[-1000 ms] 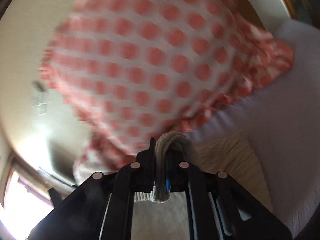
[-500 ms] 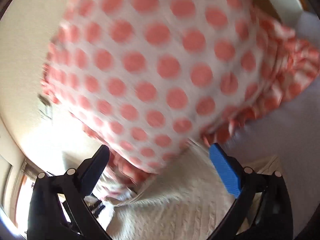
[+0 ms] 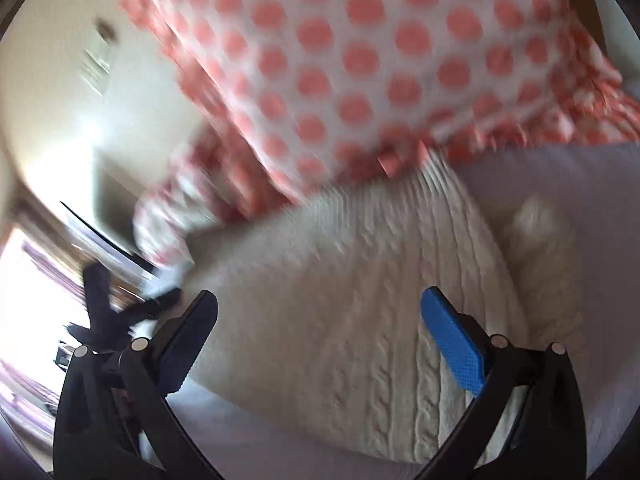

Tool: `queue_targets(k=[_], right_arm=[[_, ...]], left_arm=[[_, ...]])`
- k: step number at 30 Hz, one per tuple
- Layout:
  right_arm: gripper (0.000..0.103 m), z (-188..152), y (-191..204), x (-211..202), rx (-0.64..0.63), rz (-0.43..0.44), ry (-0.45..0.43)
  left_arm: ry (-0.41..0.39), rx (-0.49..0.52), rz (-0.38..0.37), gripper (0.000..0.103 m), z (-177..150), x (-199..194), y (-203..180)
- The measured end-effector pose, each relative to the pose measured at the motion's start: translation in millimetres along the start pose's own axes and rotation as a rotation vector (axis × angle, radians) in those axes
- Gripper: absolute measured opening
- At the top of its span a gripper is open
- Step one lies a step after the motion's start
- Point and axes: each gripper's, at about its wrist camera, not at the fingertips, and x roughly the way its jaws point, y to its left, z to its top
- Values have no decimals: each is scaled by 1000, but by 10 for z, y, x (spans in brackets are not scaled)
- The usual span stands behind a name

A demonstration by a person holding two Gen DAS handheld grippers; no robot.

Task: Fold small clothes

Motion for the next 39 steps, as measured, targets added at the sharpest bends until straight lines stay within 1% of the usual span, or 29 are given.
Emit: queue_targets(k=[1, 2, 3, 4, 6, 8, 9, 11, 14, 15, 16, 17, 18, 19, 20, 21, 22, 23, 25, 27, 29, 31, 33, 35, 37, 39], right_arm=[[102, -24, -46, 68, 10, -47, 17], [102, -52, -105, 106, 20, -61, 21], [102, -56, -95, 84, 13, -67, 9], [102, -57, -68, 63, 10, -82, 16], [102, -82, 4, -13, -12, -89, -4], [102, -123, 61, -103, -45, -83, -35], [102, -140, 74, -141, -52, -70, -44], [102, -150, 66, -183, -43, -46, -50], [102, -119, 42, -157, -24, -45, -38], [102, -121, 34, -156, -23, -44, -39], [102, -127, 30, -167, -26, -41, -43], [102, -124, 57, -134, -31, -41, -46], [102, -129, 73, -126, -39, -41, -46], [102, -134, 84, -115, -47, -45, -45], [102, -139, 100, -102, -59, -54, -43], [102, -147, 112, -88, -71, -65, -45], [102, -158, 118, -66, -80, -77, -44], [102, -169, 112, -49, -83, -83, -45], [102, -187, 89, -76, -79, -66, -64], [102, -166, 50, -176, -59, -41, -95], [102, -126, -15, -362, -38, -25, -161], [102, -87, -115, -613, -16, -35, -248], [102, -66, -229, -812, 12, -47, -312], [102, -41, -356, -974, 49, -39, -351], [102, -10, -511, -1125, 101, -15, -385], [102, 4, -651, -1222, 148, 7, -407]], left_arm=[[-24, 13, -5, 69, -8, -7, 10], [-25, 25, 6, 68, -16, -37, 4], [-18, 26, 7, 68, -29, -90, 5], [-22, 23, -1, 68, -40, -136, 20], [-55, 7, -9, 72, -57, -335, 94], [-71, -14, 17, 74, -22, -445, 190], [-65, -31, 36, 74, -2, -456, 277], [-16, -61, 52, 74, 29, -395, 383], [60, -86, 48, 73, 38, -220, 450], [70, -90, 50, 73, 36, -170, 445], [52, -81, 59, 73, 38, -174, 425], [53, -71, 56, 73, 60, -140, 386], [46, -67, 66, 71, 86, -122, 350], [48, -68, 64, 67, 104, -102, 324], [42, -68, 74, 47, 125, -84, 298], [44, -73, 100, 37, 144, -68, 278], [56, -95, 88, 19, 162, -65, 265], [61, -109, 71, 16, 167, -94, 274], [58, -90, 74, 15, 193, -181, 164], [46, -88, 28, 14, 218, -333, 19], [30, -91, -16, 14, 257, -475, -200], [4, -68, -47, 13, 285, -597, -481], [-20, -27, -81, 13, 297, -702, -947], [-32, 16, -110, 13, 301, -720, -1431], [-40, 82, -131, 13, 266, -632, -2053], [-8, 139, -157, 13, 172, -425, -2595]])
